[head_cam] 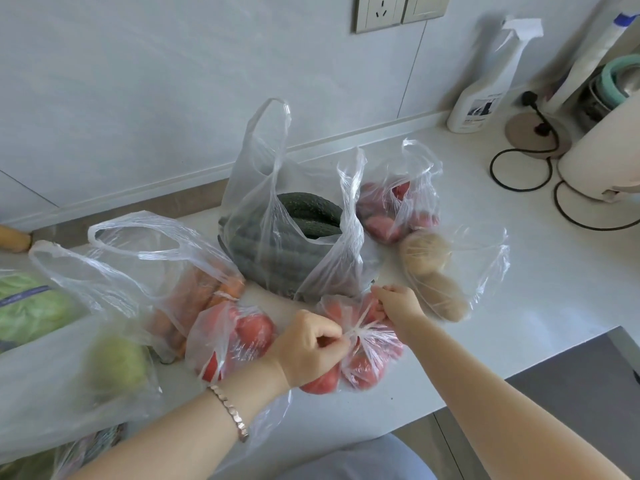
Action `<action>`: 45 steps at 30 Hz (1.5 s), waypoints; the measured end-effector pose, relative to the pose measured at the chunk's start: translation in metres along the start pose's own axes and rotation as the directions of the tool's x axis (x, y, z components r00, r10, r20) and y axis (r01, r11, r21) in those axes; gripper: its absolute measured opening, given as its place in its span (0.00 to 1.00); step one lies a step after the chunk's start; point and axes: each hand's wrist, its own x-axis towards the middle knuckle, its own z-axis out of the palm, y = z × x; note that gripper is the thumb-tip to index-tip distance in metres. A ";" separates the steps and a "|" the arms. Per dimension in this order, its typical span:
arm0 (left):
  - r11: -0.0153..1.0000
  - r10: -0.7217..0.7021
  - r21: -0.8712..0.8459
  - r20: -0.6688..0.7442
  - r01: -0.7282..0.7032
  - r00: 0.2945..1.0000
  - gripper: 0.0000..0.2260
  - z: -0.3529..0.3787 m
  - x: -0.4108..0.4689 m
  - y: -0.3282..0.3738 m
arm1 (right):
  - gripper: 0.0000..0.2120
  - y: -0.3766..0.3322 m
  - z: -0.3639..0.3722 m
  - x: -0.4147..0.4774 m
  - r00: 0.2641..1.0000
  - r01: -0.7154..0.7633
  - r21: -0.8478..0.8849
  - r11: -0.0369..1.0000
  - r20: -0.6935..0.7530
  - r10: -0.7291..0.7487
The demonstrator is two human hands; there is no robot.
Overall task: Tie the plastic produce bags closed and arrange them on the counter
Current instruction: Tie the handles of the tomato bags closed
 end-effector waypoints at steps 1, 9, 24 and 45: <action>0.999 -0.022 0.049 0.061 0.019 0.998 0.22 0.003 0.004 0.003 | 0.19 0.001 0.001 0.003 0.999 0.042 -0.108 0.993 -0.014 -0.044; 0.820 -0.411 0.520 0.241 0.240 0.879 0.21 -0.015 -0.007 -0.033 | 0.21 0.012 -0.018 0.002 0.985 0.075 -0.293 0.953 -0.129 -0.117; 0.651 -0.495 -0.525 0.253 0.548 0.831 0.32 0.005 0.025 0.004 | 0.11 -0.013 -0.006 -0.086 0.826 0.095 -0.105 0.990 0.564 -0.020; 0.719 -0.254 0.678 0.461 -0.153 0.850 0.15 -0.035 -0.012 -0.025 | 0.24 0.001 -0.013 -0.003 0.999 -0.021 -0.388 0.921 -0.040 0.006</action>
